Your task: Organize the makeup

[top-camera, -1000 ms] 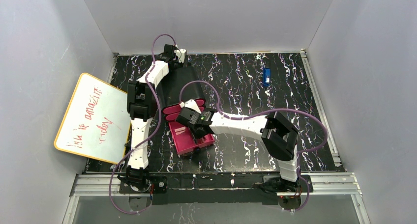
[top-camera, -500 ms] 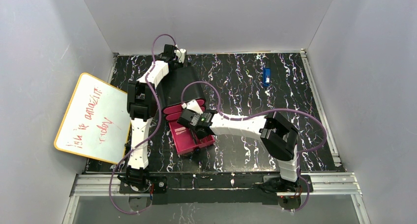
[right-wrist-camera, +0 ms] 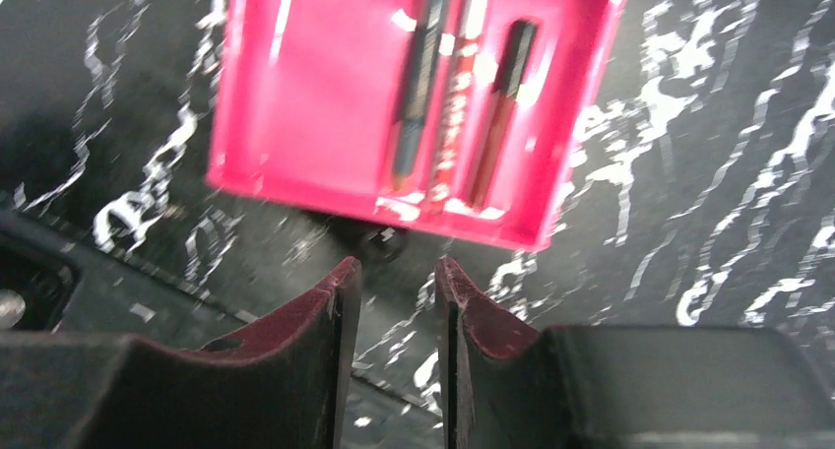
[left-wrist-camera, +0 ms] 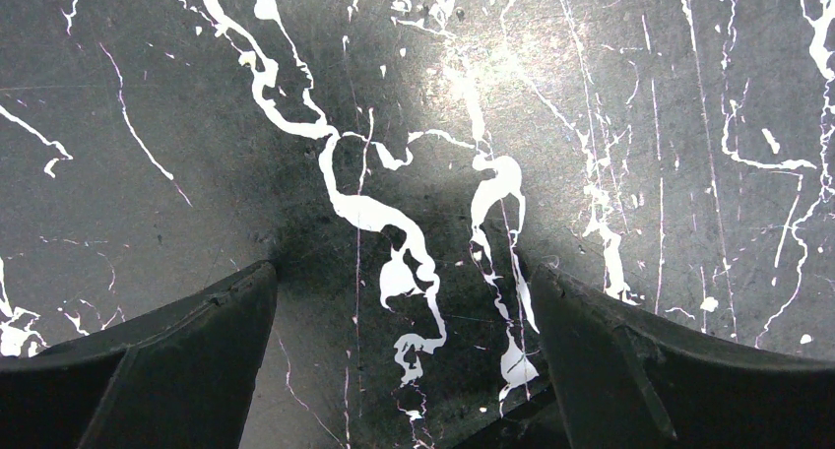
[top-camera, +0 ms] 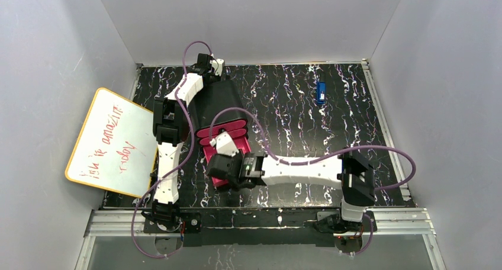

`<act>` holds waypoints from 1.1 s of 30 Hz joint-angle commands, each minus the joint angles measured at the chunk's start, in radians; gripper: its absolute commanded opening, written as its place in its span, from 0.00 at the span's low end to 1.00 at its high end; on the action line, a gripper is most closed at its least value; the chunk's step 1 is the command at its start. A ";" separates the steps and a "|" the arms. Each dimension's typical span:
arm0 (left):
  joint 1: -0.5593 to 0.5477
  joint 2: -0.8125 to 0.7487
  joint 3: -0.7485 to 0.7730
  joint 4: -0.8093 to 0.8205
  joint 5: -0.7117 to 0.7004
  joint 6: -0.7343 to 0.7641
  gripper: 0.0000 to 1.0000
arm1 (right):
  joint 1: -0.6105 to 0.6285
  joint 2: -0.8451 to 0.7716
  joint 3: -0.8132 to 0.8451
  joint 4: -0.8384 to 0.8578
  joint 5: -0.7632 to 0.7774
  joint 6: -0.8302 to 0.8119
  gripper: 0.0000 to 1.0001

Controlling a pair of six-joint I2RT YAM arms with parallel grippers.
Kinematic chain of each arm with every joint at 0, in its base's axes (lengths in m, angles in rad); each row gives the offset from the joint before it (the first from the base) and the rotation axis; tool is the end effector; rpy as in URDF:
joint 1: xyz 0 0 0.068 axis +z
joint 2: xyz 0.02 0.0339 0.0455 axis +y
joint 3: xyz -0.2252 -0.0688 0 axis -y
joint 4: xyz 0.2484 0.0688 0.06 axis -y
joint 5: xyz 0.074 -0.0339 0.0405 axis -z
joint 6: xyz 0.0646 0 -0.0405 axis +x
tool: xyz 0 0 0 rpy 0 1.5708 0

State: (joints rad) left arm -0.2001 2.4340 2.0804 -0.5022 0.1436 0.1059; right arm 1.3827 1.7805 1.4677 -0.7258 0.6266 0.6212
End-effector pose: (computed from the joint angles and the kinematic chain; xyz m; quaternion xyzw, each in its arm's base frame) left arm 0.5229 -0.1155 0.1260 0.1672 0.9196 -0.0836 0.3455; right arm 0.1094 0.3719 0.2056 -0.2658 0.8822 0.0506 0.3853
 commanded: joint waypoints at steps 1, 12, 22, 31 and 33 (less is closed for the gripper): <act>-0.021 0.033 0.006 -0.079 0.022 0.005 0.98 | 0.059 -0.004 -0.066 0.000 -0.039 0.168 0.42; -0.025 0.033 0.005 -0.078 0.018 0.006 0.98 | 0.068 0.033 -0.202 0.149 -0.048 0.211 0.57; -0.028 0.031 0.003 -0.077 0.016 0.009 0.98 | 0.068 0.110 -0.152 0.218 -0.026 0.149 0.61; -0.035 0.041 0.003 -0.083 -0.013 0.023 0.98 | 0.066 0.142 -0.106 0.217 0.101 0.118 0.61; -0.035 0.043 0.003 -0.082 -0.004 0.019 0.98 | 0.055 0.142 -0.106 0.229 0.115 0.106 0.61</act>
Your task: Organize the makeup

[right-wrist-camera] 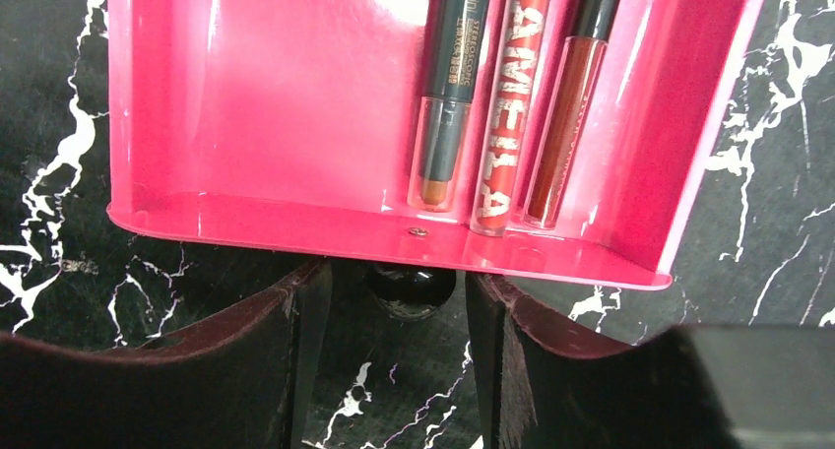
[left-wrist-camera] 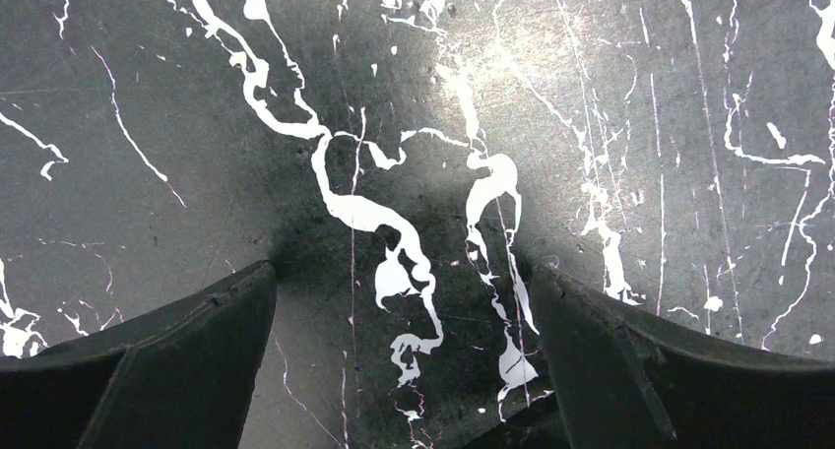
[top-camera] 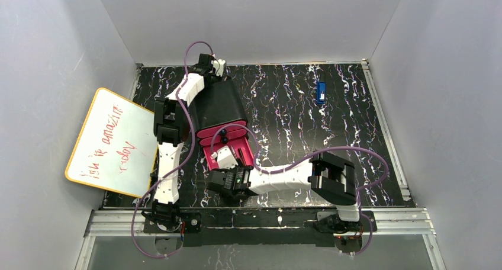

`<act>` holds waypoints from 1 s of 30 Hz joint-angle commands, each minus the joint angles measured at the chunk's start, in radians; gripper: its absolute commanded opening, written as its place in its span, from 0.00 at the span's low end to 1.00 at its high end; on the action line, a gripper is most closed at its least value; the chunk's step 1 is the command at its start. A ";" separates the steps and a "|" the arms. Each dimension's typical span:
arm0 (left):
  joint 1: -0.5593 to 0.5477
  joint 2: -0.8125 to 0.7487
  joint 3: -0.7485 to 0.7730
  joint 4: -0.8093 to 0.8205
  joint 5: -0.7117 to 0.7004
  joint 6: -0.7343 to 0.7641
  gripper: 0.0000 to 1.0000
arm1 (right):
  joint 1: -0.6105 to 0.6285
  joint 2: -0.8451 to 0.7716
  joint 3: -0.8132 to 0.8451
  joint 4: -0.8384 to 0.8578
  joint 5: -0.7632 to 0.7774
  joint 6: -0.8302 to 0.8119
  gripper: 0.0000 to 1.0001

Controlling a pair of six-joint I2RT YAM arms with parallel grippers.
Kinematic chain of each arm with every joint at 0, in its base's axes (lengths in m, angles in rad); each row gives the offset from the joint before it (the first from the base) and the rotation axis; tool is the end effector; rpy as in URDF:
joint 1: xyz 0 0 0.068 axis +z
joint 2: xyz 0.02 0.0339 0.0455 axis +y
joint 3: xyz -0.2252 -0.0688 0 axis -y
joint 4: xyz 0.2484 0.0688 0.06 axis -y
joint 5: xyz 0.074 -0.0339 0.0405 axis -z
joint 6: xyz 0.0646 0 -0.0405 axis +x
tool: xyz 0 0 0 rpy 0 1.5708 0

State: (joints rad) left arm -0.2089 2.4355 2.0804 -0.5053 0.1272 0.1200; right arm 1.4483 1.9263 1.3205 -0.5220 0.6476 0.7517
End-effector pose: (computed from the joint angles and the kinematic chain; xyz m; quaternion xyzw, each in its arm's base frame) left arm 0.5218 -0.1190 0.1248 0.1750 0.9194 -0.0750 0.3441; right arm 0.0864 0.3829 0.1191 -0.2500 0.8932 0.0448 0.3711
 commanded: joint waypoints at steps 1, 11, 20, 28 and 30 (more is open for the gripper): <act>-0.027 0.044 0.003 -0.080 0.014 0.005 0.98 | -0.018 -0.004 0.041 0.030 0.097 -0.030 0.61; -0.033 0.042 -0.008 -0.078 0.005 0.012 0.99 | -0.098 0.017 0.021 0.155 0.140 -0.142 0.61; -0.040 0.046 -0.012 -0.078 -0.006 0.016 0.98 | -0.169 0.088 0.028 0.362 0.135 -0.261 0.61; -0.040 0.043 -0.013 -0.079 -0.009 0.017 0.98 | -0.224 0.184 0.054 0.629 0.140 -0.406 0.61; -0.040 0.044 -0.014 -0.078 -0.009 0.017 0.98 | -0.236 0.194 0.052 0.687 0.156 -0.438 0.61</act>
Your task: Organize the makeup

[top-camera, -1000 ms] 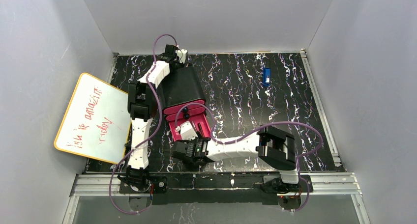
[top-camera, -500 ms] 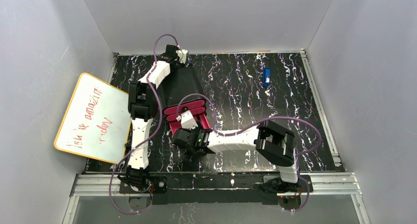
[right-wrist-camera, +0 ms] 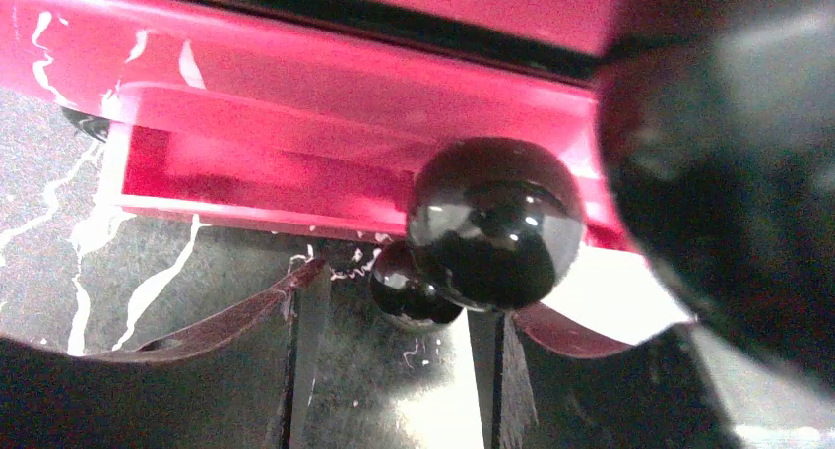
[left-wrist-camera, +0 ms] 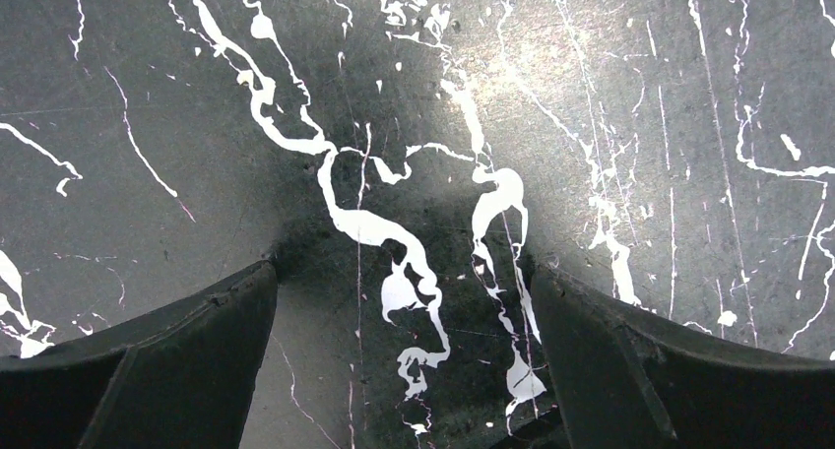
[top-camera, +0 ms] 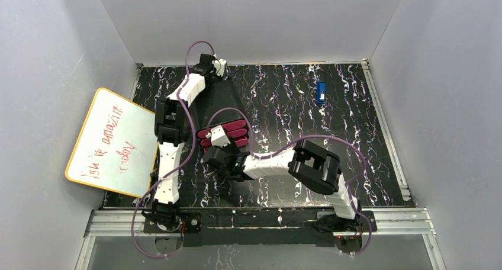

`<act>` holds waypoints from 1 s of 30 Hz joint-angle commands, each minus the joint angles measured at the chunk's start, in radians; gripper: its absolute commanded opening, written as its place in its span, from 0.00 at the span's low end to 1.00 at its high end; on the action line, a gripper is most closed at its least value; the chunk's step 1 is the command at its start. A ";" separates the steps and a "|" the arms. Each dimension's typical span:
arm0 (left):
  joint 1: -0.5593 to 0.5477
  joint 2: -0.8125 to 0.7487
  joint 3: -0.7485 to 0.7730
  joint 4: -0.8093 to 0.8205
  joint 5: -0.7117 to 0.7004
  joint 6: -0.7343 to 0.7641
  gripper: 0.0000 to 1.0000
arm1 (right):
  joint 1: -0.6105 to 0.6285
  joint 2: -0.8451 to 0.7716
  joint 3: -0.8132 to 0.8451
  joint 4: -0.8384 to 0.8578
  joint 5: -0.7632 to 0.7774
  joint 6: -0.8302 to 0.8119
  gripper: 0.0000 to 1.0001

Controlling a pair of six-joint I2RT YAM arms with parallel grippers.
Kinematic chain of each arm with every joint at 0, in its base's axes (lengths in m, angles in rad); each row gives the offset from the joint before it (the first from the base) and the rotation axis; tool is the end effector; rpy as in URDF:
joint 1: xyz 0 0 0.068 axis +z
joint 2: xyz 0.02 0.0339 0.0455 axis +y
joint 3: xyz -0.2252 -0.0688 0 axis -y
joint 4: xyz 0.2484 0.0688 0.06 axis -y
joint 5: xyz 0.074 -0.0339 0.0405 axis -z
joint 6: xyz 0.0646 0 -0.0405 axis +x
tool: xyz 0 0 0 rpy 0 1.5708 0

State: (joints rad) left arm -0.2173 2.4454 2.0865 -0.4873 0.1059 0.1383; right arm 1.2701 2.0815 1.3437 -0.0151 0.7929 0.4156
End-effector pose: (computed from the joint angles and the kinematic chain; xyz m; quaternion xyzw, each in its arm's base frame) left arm 0.5239 -0.1227 0.1233 0.1836 0.9157 -0.0634 0.3517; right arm 0.1747 0.4079 0.1057 -0.2110 0.8339 0.0381 0.5085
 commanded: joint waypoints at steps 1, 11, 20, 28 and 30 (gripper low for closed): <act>-0.033 0.034 -0.020 -0.098 0.010 -0.001 0.98 | -0.062 0.040 0.024 0.213 0.026 -0.121 0.61; -0.033 0.028 -0.023 -0.094 0.001 -0.001 0.98 | -0.079 -0.018 -0.035 0.339 0.057 -0.215 0.62; -0.033 0.024 -0.018 -0.092 -0.011 -0.005 0.98 | -0.069 -0.140 -0.268 0.701 0.118 -0.334 0.62; -0.021 -0.003 -0.035 -0.063 -0.071 -0.019 0.98 | -0.063 -0.203 -0.284 0.620 -0.022 -0.297 0.63; -0.008 -0.017 -0.046 -0.045 -0.107 -0.026 0.98 | -0.059 -0.237 -0.292 0.562 -0.100 -0.289 0.64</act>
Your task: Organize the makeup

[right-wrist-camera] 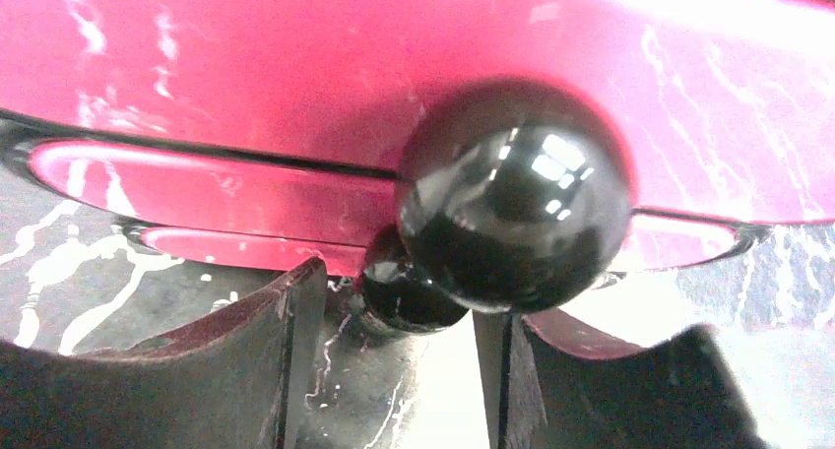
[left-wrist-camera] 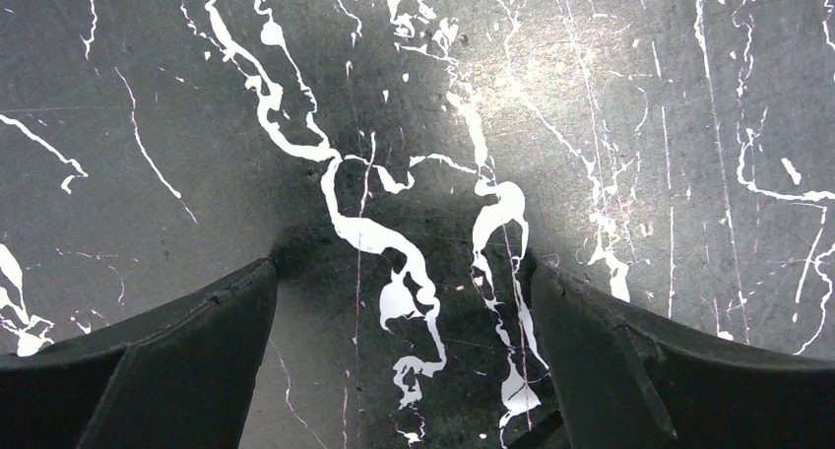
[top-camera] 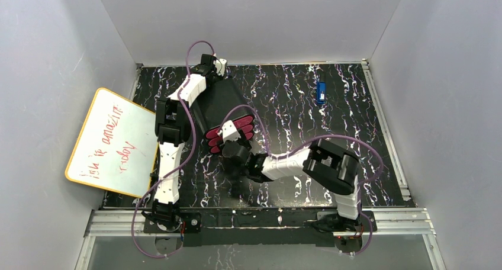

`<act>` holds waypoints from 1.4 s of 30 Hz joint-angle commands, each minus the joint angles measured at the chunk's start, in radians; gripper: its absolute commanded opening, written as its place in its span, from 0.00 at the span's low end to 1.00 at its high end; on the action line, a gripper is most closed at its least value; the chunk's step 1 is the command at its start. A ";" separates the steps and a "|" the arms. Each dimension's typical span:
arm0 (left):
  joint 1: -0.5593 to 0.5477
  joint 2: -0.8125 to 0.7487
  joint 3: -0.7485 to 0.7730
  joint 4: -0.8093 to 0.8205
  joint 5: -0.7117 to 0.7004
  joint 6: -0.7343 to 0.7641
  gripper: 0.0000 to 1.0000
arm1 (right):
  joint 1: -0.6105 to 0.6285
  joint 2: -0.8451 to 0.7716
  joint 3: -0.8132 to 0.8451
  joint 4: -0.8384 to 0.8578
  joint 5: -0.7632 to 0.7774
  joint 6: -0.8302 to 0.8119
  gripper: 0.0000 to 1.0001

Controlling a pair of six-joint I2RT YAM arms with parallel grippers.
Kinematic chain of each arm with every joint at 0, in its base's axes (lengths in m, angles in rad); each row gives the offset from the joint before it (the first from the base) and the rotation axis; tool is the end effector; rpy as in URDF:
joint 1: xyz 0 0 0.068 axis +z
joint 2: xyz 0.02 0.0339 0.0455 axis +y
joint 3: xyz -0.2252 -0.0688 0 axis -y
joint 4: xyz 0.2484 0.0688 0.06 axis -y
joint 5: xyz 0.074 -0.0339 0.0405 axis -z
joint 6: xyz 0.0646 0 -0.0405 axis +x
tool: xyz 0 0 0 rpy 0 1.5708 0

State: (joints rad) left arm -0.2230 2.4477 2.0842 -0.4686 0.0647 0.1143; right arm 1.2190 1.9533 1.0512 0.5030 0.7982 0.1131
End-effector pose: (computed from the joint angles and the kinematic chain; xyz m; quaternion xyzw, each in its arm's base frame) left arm 0.5256 -0.1235 0.1229 0.1680 0.9169 -0.0497 0.3586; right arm 0.1864 0.3735 0.1184 -0.2204 0.7662 0.0602 0.6006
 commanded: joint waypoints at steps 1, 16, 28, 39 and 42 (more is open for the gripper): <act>0.006 -0.028 -0.052 -0.052 -0.096 -0.002 0.98 | -0.005 -0.128 0.000 0.005 -0.140 0.015 0.64; 0.152 -0.145 0.008 0.137 -0.169 -0.083 0.99 | 0.022 -0.505 -0.041 -0.559 -0.562 0.002 0.67; 0.172 -0.466 -0.072 0.322 -0.114 -0.108 0.98 | -0.025 -0.736 0.035 -0.703 -0.269 -0.016 0.85; 0.172 -0.704 -0.166 0.212 -0.089 -0.099 0.98 | -0.122 -0.564 0.165 -0.760 -0.338 0.168 0.98; 0.172 -0.736 -0.195 0.207 -0.101 -0.098 0.98 | -0.039 -0.464 0.153 -0.698 -0.328 0.271 0.98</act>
State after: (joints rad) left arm -0.0490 1.7348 1.9427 -0.1947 -0.0296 0.0158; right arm 1.0935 1.3769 1.1980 -0.2005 0.5014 0.2260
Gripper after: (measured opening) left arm 0.983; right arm 0.983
